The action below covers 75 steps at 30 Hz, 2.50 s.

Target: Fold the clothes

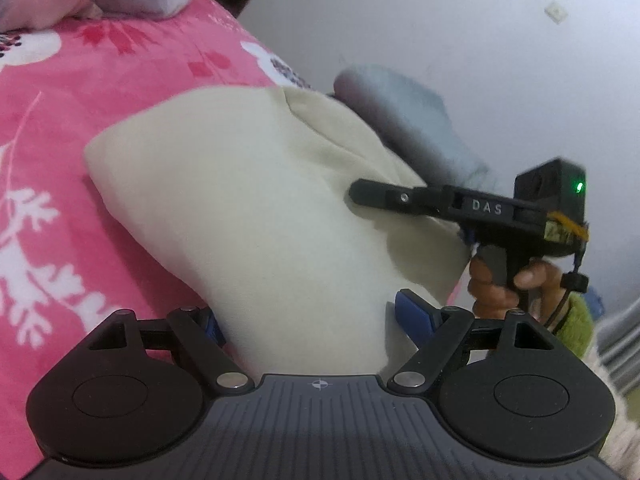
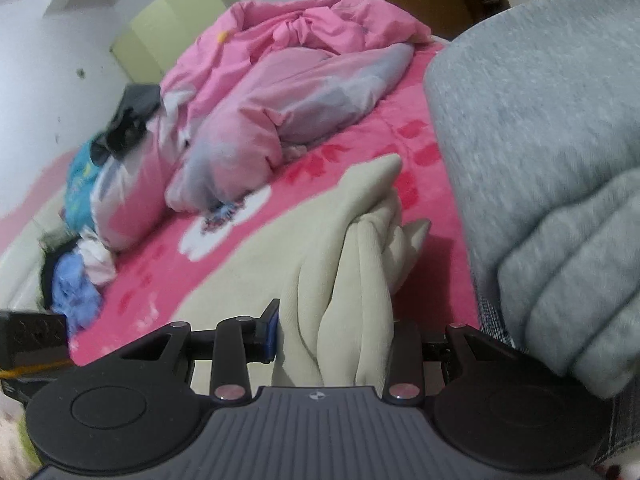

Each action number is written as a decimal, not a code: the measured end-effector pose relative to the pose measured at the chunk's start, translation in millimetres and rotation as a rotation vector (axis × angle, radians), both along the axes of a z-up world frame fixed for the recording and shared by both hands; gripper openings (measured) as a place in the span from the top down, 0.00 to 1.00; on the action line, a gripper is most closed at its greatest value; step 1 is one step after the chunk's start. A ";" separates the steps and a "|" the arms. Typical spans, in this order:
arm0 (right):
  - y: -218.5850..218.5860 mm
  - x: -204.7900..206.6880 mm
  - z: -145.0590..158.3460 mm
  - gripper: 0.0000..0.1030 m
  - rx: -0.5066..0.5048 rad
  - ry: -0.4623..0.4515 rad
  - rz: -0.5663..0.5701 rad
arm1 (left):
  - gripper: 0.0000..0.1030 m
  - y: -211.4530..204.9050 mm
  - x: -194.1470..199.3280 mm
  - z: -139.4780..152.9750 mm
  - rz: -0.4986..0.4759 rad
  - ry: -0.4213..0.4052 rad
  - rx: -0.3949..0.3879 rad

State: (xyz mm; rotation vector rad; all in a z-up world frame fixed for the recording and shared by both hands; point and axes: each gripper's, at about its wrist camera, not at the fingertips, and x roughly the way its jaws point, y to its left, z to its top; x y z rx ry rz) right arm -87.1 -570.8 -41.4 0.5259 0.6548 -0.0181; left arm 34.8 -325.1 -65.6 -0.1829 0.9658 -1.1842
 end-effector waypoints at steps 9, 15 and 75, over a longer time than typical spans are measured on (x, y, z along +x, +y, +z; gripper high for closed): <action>17.3 -4.3 0.6 0.61 -0.068 -0.030 -0.020 | 0.25 10.7 5.8 11.4 0.029 0.005 -0.024; 25.3 1.1 -15.2 0.47 -0.162 0.060 -0.038 | 0.25 7.9 -0.5 8.8 0.017 -0.039 0.009; 153.3 -80.4 -4.5 0.68 -0.366 -0.315 -0.356 | 0.02 37.5 -33.6 104.7 0.224 -0.536 0.020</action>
